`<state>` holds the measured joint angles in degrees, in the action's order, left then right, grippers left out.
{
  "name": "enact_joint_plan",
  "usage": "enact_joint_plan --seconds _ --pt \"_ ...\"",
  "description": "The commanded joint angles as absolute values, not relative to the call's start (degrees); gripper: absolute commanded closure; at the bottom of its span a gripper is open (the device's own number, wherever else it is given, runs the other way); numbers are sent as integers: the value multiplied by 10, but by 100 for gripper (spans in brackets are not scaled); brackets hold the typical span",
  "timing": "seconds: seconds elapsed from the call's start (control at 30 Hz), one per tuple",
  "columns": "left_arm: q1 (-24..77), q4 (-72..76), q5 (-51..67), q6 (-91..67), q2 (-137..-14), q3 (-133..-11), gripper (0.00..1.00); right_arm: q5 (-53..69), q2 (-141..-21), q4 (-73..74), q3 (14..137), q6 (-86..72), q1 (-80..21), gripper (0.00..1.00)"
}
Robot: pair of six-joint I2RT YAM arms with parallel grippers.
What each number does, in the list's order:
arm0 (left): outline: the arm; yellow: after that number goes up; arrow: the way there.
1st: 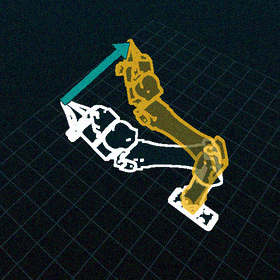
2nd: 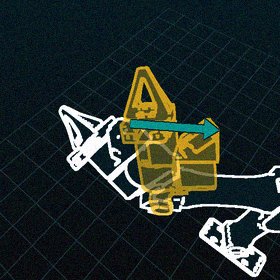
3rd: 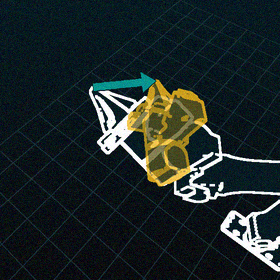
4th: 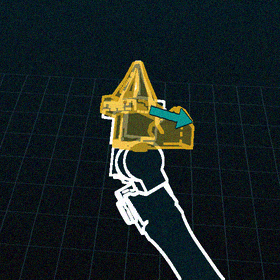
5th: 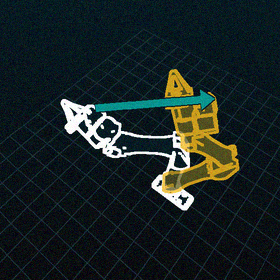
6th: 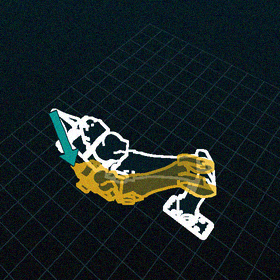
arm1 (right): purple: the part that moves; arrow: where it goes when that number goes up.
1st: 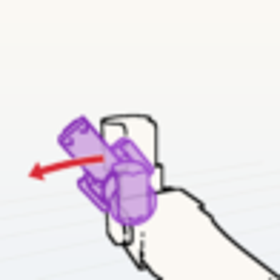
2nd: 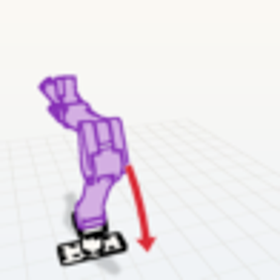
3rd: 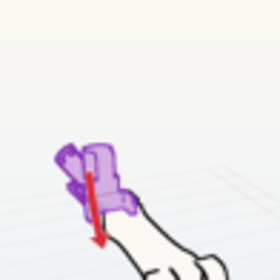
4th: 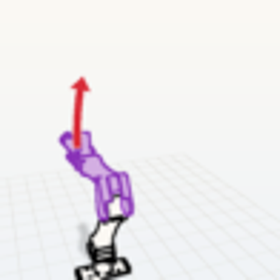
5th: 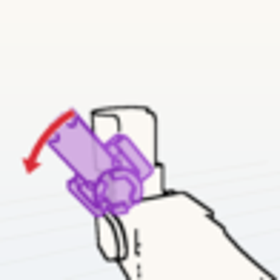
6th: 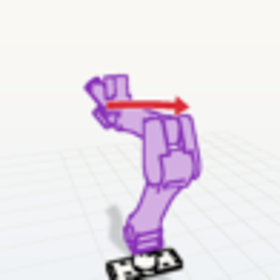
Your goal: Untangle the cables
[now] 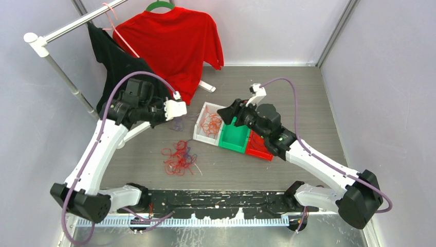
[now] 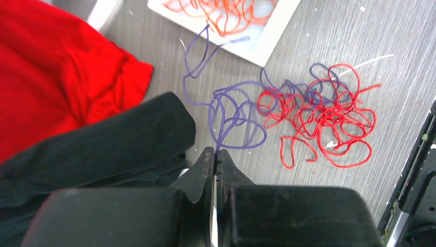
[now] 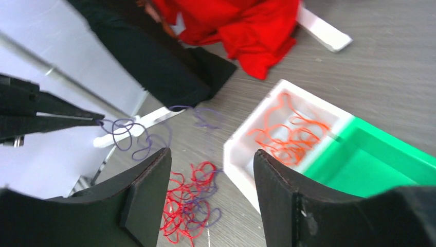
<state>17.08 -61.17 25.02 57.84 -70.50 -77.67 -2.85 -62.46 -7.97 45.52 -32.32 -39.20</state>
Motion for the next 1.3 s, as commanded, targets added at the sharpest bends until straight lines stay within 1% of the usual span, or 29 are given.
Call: enact_joint_plan --seconds 0.0,0.13,0.27,0.4,0.63,0.73,0.87,0.9,0.93,0.97,1.03,1.13,1.27 --pt "212 -613 228 541 -669 -809 100 57 -652 -225 472 -255 -428 33" --pt "237 -599 198 501 -661 -842 100 98 -689 -268 493 -220 -474 28" --pt "246 -610 201 471 -666 -892 100 121 -711 -312 501 -201 -515 25" --pt "260 -633 212 460 -672 -931 100 130 -732 -324 521 -201 -540 25" --pt "287 -645 244 445 -671 -960 100 112 -757 -327 551 -192 -547 24" --pt "300 -645 252 441 -671 -973 100 88 -769 -297 575 -176 -547 25" --pt "315 -634 255 434 -674 -996 100 57 -773 -242 598 -168 -547 33" --pt "319 -629 256 433 -676 -1001 100 50 -768 -238 594 -167 -547 33" --pt "324 -623 258 432 -677 -1006 100 40 -758 -240 585 -165 -547 32" --pt "329 -614 258 429 -679 -1010 100 32 -742 -246 572 -163 -548 29" --pt "345 -595 255 425 -687 -1019 100 12 -713 -255 545 -156 -547 25" --pt "378 -562 243 425 -707 -1033 100 -21 -662 -232 513 -132 -546 18" --pt "420 -501 195 433 -755 -1050 100 -125 -583 -185 459 -111 -543 7"
